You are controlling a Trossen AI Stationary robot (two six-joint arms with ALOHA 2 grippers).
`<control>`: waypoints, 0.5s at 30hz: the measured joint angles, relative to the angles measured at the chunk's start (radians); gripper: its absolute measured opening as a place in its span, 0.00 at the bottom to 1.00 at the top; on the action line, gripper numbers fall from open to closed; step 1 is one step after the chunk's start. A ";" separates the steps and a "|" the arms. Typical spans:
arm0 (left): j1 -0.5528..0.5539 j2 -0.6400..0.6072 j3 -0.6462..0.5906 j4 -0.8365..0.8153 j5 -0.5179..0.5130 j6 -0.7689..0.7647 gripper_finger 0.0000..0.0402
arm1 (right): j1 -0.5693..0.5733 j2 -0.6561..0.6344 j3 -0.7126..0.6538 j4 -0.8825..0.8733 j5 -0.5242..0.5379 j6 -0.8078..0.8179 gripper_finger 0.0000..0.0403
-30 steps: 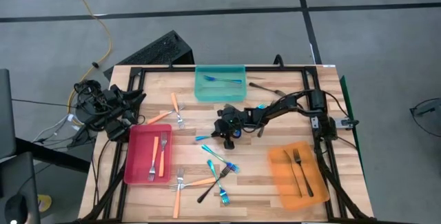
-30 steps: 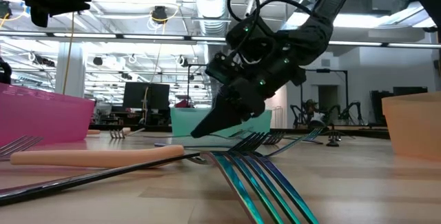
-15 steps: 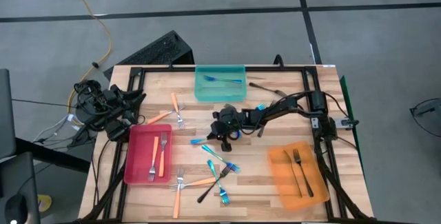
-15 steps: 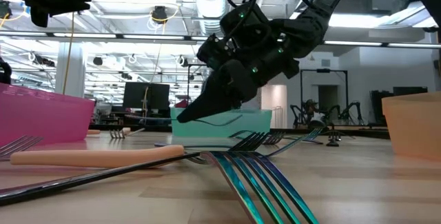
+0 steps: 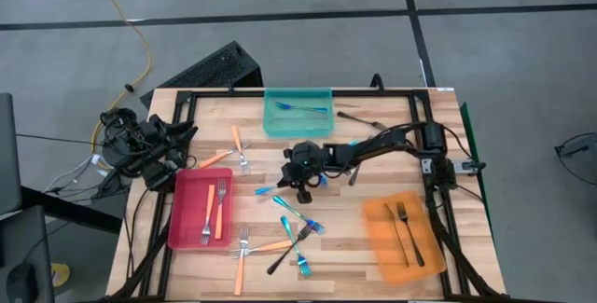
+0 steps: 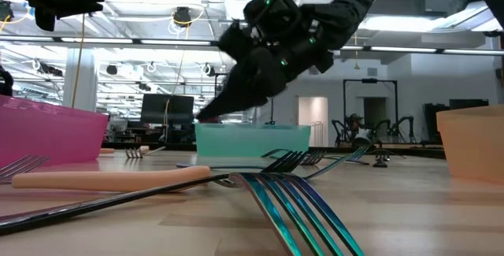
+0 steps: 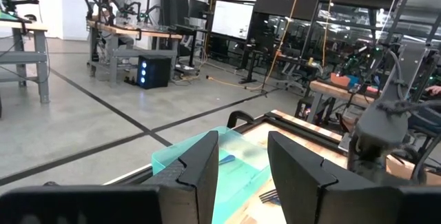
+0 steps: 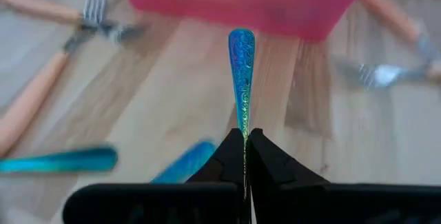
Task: Sort silverware by color (type)
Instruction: Put the blue fork into the blue bin
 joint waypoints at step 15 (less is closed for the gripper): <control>0.000 0.000 0.000 0.000 0.001 0.000 0.28 | -0.043 -0.138 -0.002 -0.078 0.001 -0.054 0.07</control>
